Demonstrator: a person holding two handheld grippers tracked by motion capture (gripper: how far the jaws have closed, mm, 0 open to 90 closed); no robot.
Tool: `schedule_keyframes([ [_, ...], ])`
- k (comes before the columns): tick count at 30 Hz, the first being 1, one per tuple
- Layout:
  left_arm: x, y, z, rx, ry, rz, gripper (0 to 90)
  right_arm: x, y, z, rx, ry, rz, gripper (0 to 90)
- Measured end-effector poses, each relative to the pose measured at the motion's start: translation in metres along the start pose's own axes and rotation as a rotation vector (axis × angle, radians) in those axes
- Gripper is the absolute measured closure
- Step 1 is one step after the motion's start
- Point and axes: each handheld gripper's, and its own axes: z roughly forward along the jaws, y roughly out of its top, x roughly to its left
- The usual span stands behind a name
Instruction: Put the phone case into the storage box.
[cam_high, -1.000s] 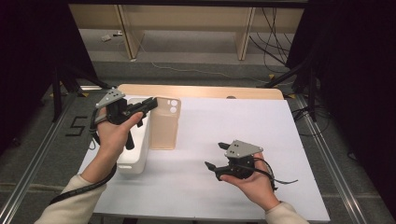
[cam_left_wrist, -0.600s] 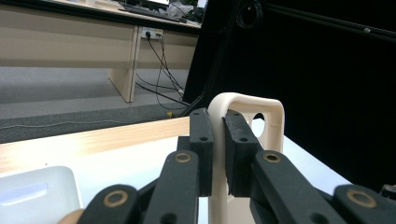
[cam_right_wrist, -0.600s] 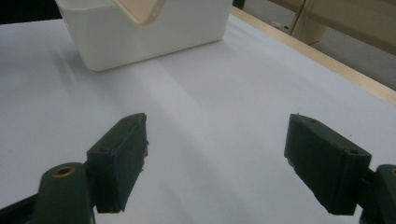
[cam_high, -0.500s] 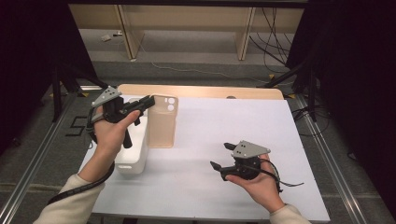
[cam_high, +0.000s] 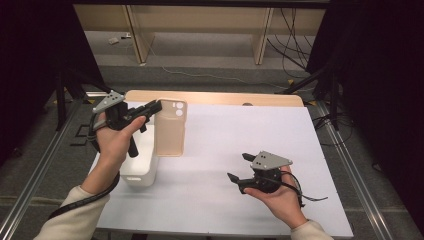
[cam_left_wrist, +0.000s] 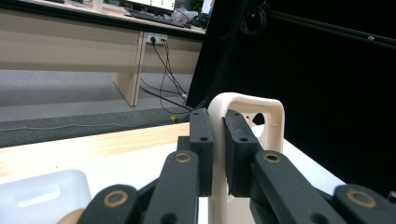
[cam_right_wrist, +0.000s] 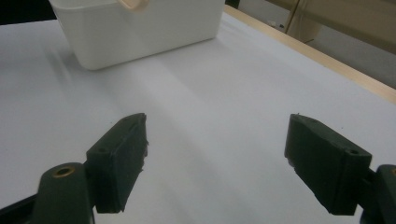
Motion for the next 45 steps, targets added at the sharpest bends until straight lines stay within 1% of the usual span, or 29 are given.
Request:
schedule_keyframes([
  [3, 0.002, 0.001, -0.001, -0.005, 0.006, -0.001, 82.9, -0.001, 0.000, -0.001, -0.003, -0.001, 0.000, 22.3],
  [4, 0.003, 0.001, -0.002, -0.005, 0.006, -0.002, 82.9, 0.000, -0.001, 0.000, -0.013, -0.009, 0.004, 22.3],
  [6, 0.004, 0.002, -0.002, -0.007, 0.010, -0.004, 82.9, -0.001, -0.002, 0.000, -0.015, -0.011, 0.002, 22.3],
  [7, 0.005, 0.002, -0.002, -0.007, 0.008, -0.004, 82.9, -0.001, -0.002, -0.002, 0.002, 0.001, 0.003, 22.3],
  [13, 0.009, 0.003, -0.003, -0.003, 0.018, -0.004, 82.9, -0.001, -0.003, -0.002, 0.004, -0.002, 0.007, 22.3],
  [19, 0.014, 0.004, -0.004, -0.009, 0.026, -0.016, 82.9, -0.002, -0.004, -0.004, 0.002, -0.009, 0.013, 22.3],
  [37, 0.027, 0.010, -0.011, -0.026, 0.042, -0.015, 82.9, -0.005, -0.008, -0.008, 0.002, -0.017, 0.024, 22.3],
  [39, 0.028, 0.011, -0.011, -0.025, 0.046, -0.005, 82.9, -0.005, -0.008, -0.008, 0.006, -0.019, 0.027, 22.3],
  [41, 0.029, 0.011, -0.012, -0.026, 0.050, -0.004, 82.9, -0.005, -0.008, -0.008, 0.006, -0.013, 0.024, 22.3],
  [45, 0.032, 0.013, -0.014, -0.033, 0.051, -0.009, 82.8, -0.006, -0.009, -0.009, 0.001, -0.023, 0.020, 22.2],
])
